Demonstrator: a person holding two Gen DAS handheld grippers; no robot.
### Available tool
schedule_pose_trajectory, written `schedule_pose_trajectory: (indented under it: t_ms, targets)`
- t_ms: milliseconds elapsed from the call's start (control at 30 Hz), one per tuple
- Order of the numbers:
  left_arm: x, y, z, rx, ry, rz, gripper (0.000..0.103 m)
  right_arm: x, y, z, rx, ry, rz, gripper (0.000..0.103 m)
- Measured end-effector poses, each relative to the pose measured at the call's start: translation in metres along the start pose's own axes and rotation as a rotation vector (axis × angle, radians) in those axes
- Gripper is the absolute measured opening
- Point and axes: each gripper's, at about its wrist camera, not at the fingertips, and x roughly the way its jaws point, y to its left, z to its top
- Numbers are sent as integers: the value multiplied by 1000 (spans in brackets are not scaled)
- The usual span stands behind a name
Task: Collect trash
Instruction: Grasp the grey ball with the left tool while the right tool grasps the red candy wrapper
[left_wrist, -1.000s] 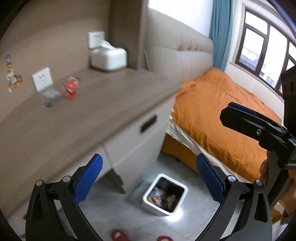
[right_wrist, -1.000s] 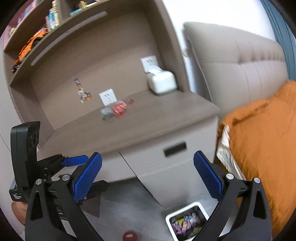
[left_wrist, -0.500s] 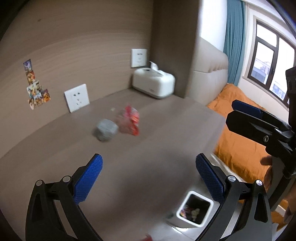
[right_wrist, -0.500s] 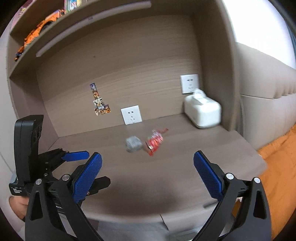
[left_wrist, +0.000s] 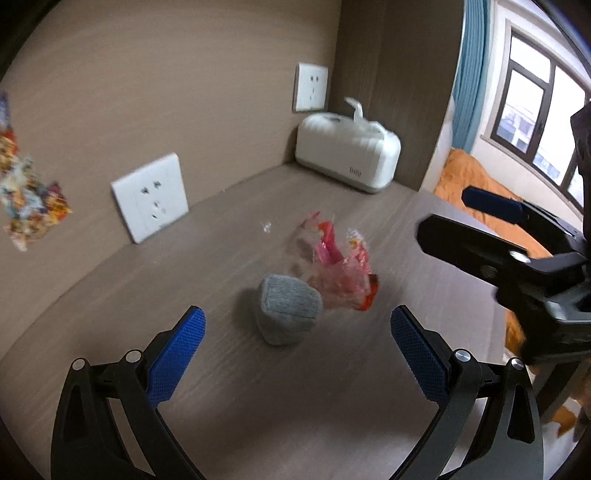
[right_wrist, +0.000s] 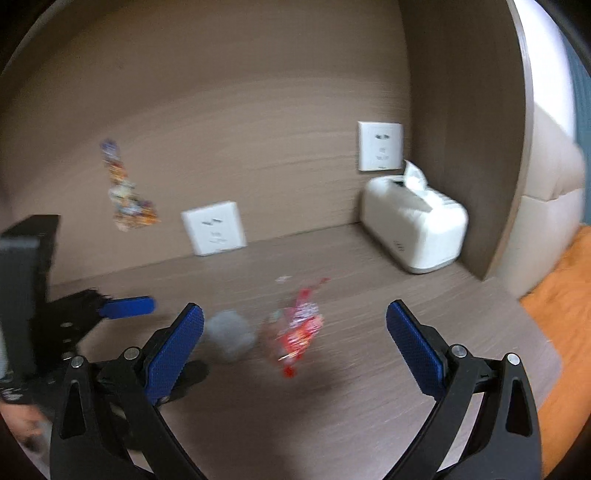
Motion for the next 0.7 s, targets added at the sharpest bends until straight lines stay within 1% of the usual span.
schedule_pose_trajectory:
  t_ms: [100, 167, 233, 267, 300, 333, 367, 400, 433, 467, 500, 533, 567, 600, 633, 667, 700]
  targets:
    - [17, 8, 2, 14, 28, -17, 98, 22, -2, -1, 32, 31, 13, 99]
    - [25, 14, 4, 18, 41, -28, 96, 34, -1, -1, 36, 55, -3, 99]
    - [34, 18, 6, 24, 59, -33, 82, 47, 0, -2, 27, 92, -27, 99]
    - [41, 19, 6, 33, 82, -39, 77, 53, 1, -2, 18, 106, -46, 99]
    - [47, 19, 6, 42, 98, -41, 65, 56, 2, -3, 9, 118, -47, 99]
    - [51, 19, 6, 50, 112, -49, 62, 60, 3, -3, 2, 130, -49, 99]
    - [55, 18, 6, 56, 122, -69, 60, 65, 4, -5, -8, 141, -56, 96]
    - [57, 17, 6, 63, 125, -79, 53, 69, 5, -6, -16, 155, -56, 88]
    - [58, 15, 6, 73, 128, -84, 51, 73, 5, -7, -19, 172, -48, 81]
    - [59, 12, 7, 88, 128, -79, 50, 78, 4, -9, -9, 196, -35, 63]
    - [60, 11, 7, 95, 130, -79, 45, 83, 3, -10, 4, 220, -27, 49]
    - [60, 11, 7, 95, 130, -81, 42, 89, 0, -13, 29, 263, 9, 43]
    - [61, 12, 7, 89, 128, -83, 41, 92, -1, -14, 44, 277, 28, 25]
    - [61, 14, 7, 80, 130, -89, 39, 92, -3, -15, 63, 280, 49, 20]
    - [61, 15, 8, 69, 130, -95, 33, 90, -3, -14, 66, 275, 56, 18]
    - [60, 17, 9, 54, 127, -97, 30, 87, -3, -13, 65, 265, 59, 9]
    - [59, 19, 10, 38, 131, -101, 27, 82, -3, -11, 68, 248, 71, 9]
